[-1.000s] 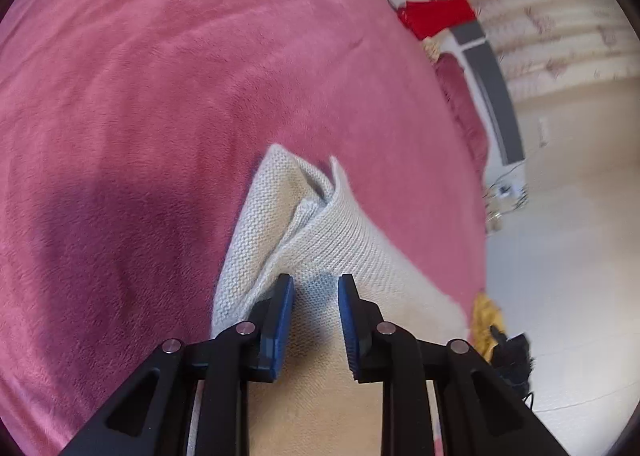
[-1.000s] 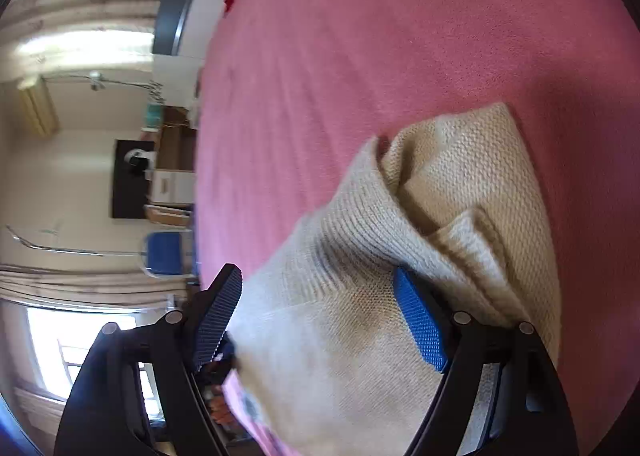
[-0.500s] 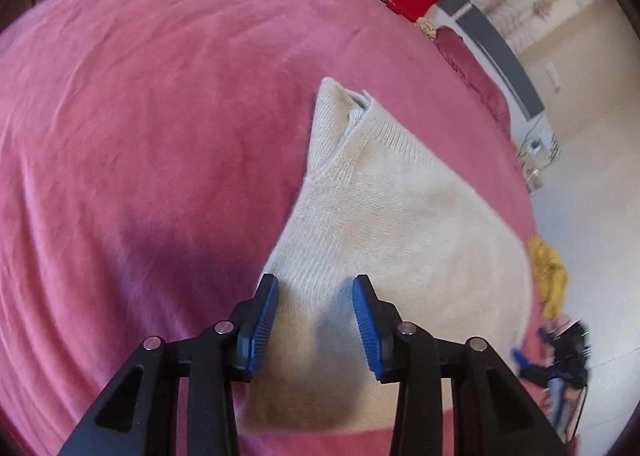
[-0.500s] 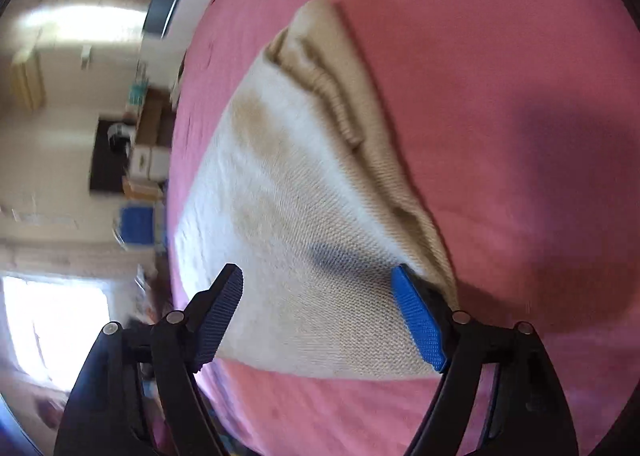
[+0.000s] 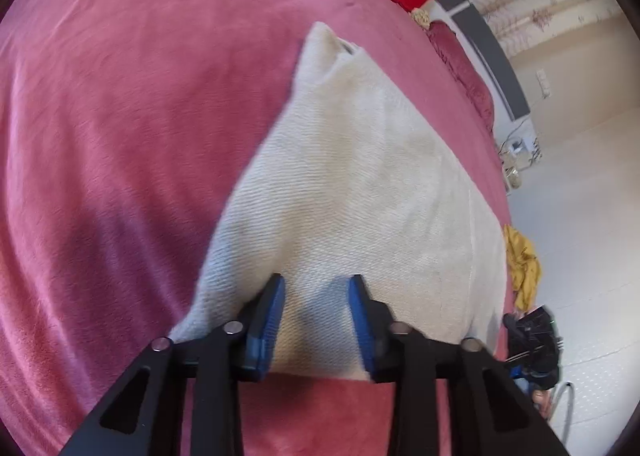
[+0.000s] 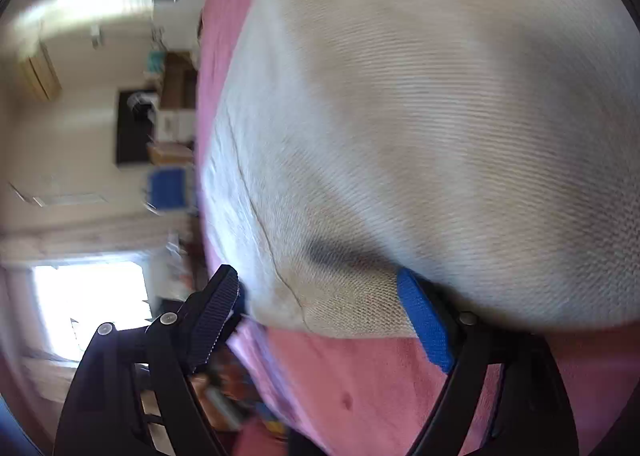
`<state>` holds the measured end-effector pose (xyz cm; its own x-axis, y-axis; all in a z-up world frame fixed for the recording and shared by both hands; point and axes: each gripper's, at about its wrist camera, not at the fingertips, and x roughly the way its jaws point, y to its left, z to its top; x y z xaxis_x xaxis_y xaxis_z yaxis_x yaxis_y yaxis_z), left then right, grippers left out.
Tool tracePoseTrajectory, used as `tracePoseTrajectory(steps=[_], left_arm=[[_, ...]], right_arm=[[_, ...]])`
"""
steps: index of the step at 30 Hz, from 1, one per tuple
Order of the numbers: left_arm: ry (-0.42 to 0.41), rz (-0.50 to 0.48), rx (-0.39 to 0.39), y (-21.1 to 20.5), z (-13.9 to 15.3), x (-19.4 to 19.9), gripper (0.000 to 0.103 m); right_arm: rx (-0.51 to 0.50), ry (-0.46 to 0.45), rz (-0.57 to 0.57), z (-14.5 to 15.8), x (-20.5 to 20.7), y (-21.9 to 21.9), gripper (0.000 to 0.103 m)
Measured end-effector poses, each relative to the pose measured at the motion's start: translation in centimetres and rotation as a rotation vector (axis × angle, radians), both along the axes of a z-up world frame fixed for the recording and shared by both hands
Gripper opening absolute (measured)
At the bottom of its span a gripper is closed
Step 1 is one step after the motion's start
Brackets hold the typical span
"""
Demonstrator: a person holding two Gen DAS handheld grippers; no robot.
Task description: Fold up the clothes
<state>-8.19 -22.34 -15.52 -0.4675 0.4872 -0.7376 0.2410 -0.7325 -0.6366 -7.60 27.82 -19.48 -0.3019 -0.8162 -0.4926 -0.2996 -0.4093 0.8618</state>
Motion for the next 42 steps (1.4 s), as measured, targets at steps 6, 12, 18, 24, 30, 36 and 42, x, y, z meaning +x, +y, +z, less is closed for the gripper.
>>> tracePoseTrajectory(steps=[6,12,18,24,30,36,42], left_arm=[[0.051,-0.001,0.056,1.3,2.4,0.3,0.04],[0.083,-0.181,0.065,10.2,3.4,-2.2,0.041],[0.045,-0.31,-0.046,13.7,0.4,-1.2,0.036],[0.083,-0.224,-0.051,10.8,3.0,-6.3,0.041],[0.12,-0.137,-0.056,8.0,5.6,-11.4,0.042],[0.033,-0.071,-0.119,4.9,3.5,-16.0,0.036],[0.102,-0.104,-0.161,3.8,5.0,-15.6,0.043]], right_arm=[[-0.081,0.058,-0.006,2.2,1.8,0.5,0.094],[-0.101,0.108,0.105,3.4,0.3,-8.4,0.094],[-0.098,0.002,0.07,-1.4,1.3,-8.1,0.07],[0.053,0.132,0.14,4.5,-0.1,-7.3,0.091],[0.437,0.281,0.14,10.6,-6.8,-6.1,0.091],[0.796,0.167,0.234,7.8,-11.3,-6.3,0.091],[0.852,0.229,0.305,8.9,-9.9,-5.7,0.091]])
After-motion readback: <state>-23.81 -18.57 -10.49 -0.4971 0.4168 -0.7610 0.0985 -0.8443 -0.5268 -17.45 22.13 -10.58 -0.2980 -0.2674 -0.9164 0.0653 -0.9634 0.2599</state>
